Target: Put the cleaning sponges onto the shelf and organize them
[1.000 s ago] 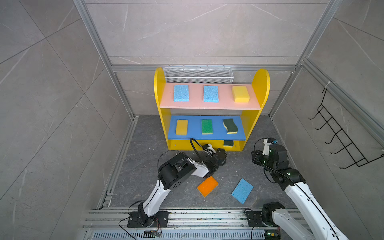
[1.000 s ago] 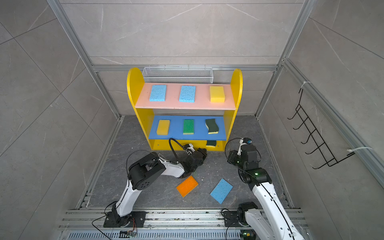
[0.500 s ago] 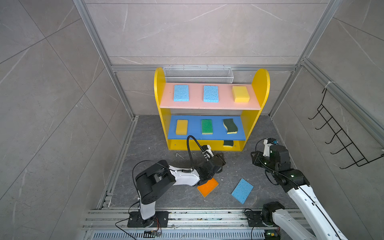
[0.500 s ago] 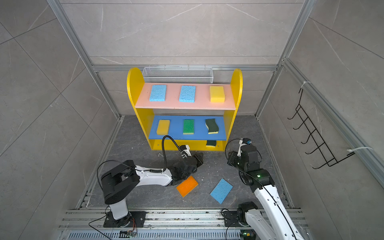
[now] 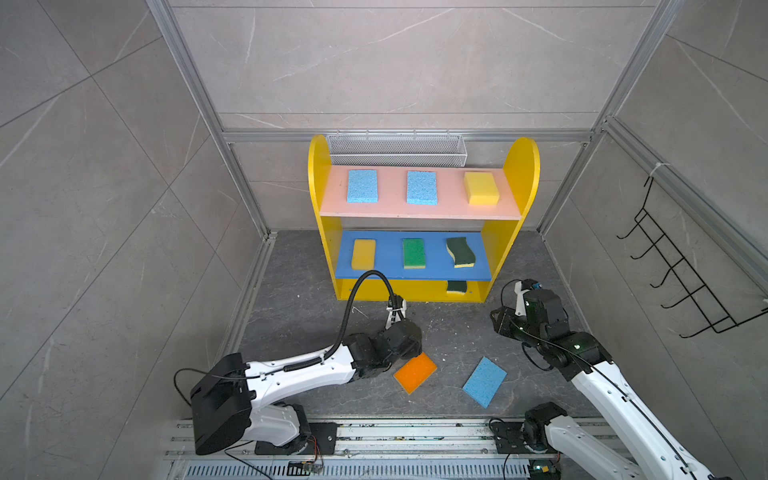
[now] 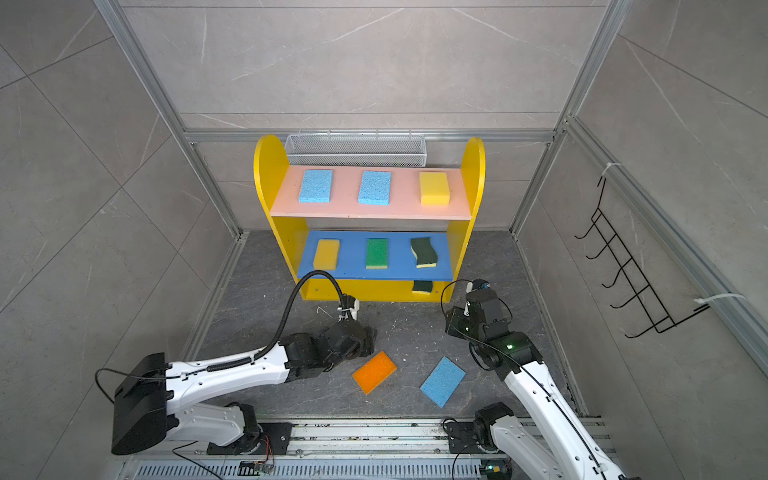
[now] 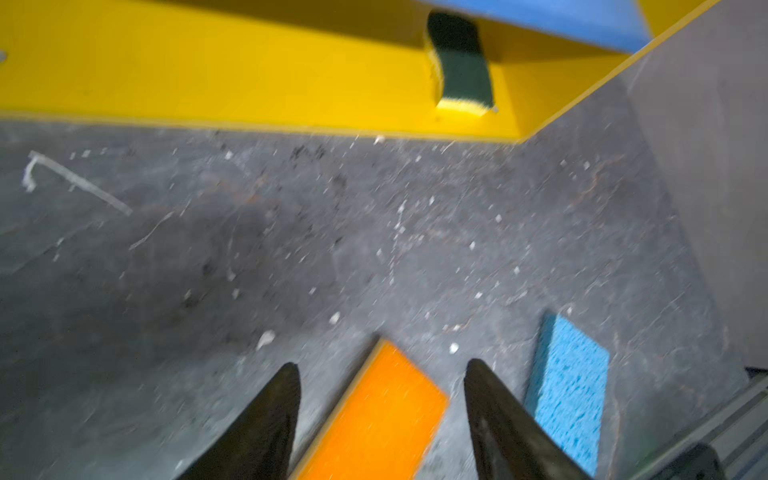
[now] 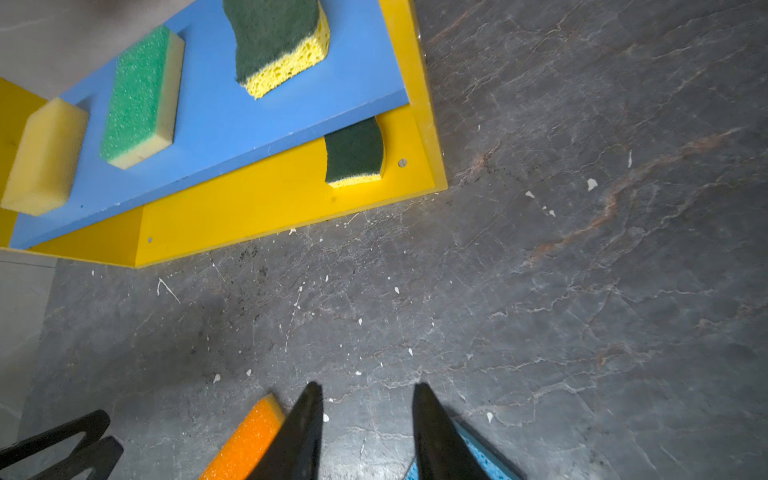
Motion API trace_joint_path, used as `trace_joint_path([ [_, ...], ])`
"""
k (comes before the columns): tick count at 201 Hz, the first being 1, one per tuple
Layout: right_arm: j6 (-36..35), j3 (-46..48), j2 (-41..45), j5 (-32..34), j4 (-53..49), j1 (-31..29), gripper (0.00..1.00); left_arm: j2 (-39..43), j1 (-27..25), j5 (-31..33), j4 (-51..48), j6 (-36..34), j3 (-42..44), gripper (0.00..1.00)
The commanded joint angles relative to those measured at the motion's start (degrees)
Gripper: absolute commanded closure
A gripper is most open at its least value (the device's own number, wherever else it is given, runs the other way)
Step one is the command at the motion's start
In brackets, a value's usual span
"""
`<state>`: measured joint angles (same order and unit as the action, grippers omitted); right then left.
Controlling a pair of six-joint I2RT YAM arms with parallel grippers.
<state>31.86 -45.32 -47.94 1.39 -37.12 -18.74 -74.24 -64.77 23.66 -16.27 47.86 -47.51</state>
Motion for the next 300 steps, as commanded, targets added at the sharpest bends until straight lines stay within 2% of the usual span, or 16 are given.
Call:
trace_joint_path([
  [1, 3.1, -1.7, -0.5, 2.1, -3.4, -1.7, 0.59, 4.8, -0.5, -3.4, -9.1, -5.6, 3.0, 0.30],
  [31, 5.1, -1.9, -1.6, 2.9, -5.5, -3.1, 0.56, 6.7, -3.1, -6.9, -12.7, -8.0, 4.9, 0.24],
  [61, 8.1, -1.8, -2.3, 3.4, -9.3, -4.8, 0.51, 4.8, -7.2, -2.8, -15.1, -7.4, 4.6, 0.23],
  [84, 13.2, -0.3, -1.4, 4.7, -14.1, -7.3, 0.45, 4.4, -7.5, -1.1, -15.7, -6.1, 4.6, 0.22],
  [125, 24.6, 3.4, 1.4, 6.4, -20.7, -13.6, 0.38, 7.8, -7.4, -1.8, -13.8, -6.5, 5.7, 0.18],
  [146, 33.5, 6.3, 0.9, 6.4, -21.2, -20.2, 0.36, 9.9, -6.9, -1.5, -15.6, -6.0, 5.6, 0.17],
  [180, 47.0, 5.4, -4.7, 11.7, -23.7, -34.6, 0.33, 14.7, -4.5, -3.0, -16.8, -5.6, 6.7, 0.17],
  [194, 52.3, 3.4, -9.1, 13.5, -27.1, -39.1, 0.24, 17.0, -2.5, -4.8, -17.5, -5.8, 7.3, 0.17],
  [206, 54.0, 2.6, -12.2, 13.2, -26.8, -41.3, 0.14, 19.0, -1.2, -5.9, -18.0, -6.2, 7.7, 0.17],
  [213, 54.6, 2.7, -13.7, 11.9, -25.7, -41.9, 0.10, 20.1, -0.7, -6.3, -18.1, -6.5, 8.0, 0.17],
  [236, 57.6, 6.0, -15.4, 8.0, -19.8, -42.2, 0.09, 22.8, 0.4, -7.4, -18.6, -7.3, 8.6, 0.17],
  [300, 61.8, 10.8, -17.4, 6.4, -13.3, -42.1, 0.06, 23.8, 5.5, -12.7, -17.5, -10.6, 10.5, 0.16],
])
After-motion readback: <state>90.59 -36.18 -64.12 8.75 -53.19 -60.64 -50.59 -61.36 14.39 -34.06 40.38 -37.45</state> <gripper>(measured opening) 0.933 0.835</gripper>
